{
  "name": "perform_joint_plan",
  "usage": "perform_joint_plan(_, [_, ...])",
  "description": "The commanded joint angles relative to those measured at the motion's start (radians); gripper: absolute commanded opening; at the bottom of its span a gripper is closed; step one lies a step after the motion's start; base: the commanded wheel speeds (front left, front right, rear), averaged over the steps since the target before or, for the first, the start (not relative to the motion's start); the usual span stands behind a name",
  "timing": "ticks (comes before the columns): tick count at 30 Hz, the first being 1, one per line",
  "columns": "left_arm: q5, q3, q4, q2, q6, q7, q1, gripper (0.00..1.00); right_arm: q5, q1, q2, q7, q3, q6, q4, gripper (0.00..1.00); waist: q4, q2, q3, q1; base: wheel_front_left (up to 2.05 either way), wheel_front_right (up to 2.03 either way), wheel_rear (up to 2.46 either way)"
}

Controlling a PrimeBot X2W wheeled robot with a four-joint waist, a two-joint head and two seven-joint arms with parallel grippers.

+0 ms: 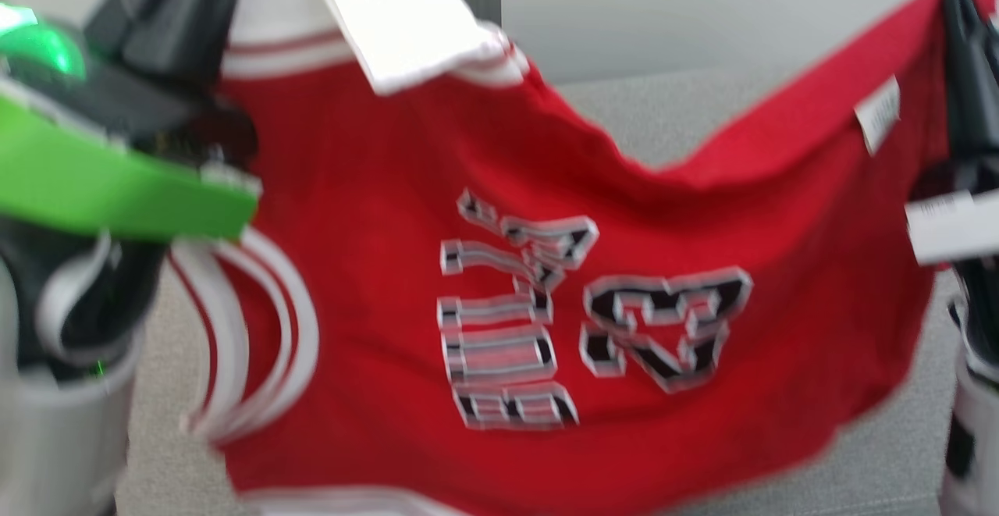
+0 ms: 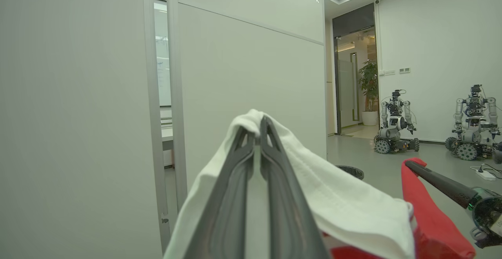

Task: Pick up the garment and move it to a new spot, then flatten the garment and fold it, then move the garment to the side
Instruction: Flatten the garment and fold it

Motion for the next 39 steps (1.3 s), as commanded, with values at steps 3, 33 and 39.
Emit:
perform_joint_plan(3, [0.032, -0.005, 0.155, 0.006, -0.028, -0.006, -0.165, 0.00, -0.049, -0.193, -0.025, -0.045, 0.046, 0.000, 0.173, 0.00, -0.011, 0.0000, 0.177, 0.0000, 0.00, 0.00, 0.00])
perform_joint_plan(33, [0.042, -0.143, 1.134, -0.144, -0.105, -0.608, -0.428, 0.00, -0.442, -0.709, 0.037, -0.603, 0.012, 0.000, 1.326, 0.00, 0.127, 0.0000, 0.501, 0.0000, 0.00, 0.00, 0.00])
perform_joint_plan(39, [0.003, -0.067, 0.943, -0.105, -0.105, -0.607, -0.206, 0.00, -0.323, -0.580, 0.036, -0.603, 0.053, 0.000, 1.200, 0.00, 0.103, 0.0000, 0.464, 0.0000, 0.00, 0.00, 0.00])
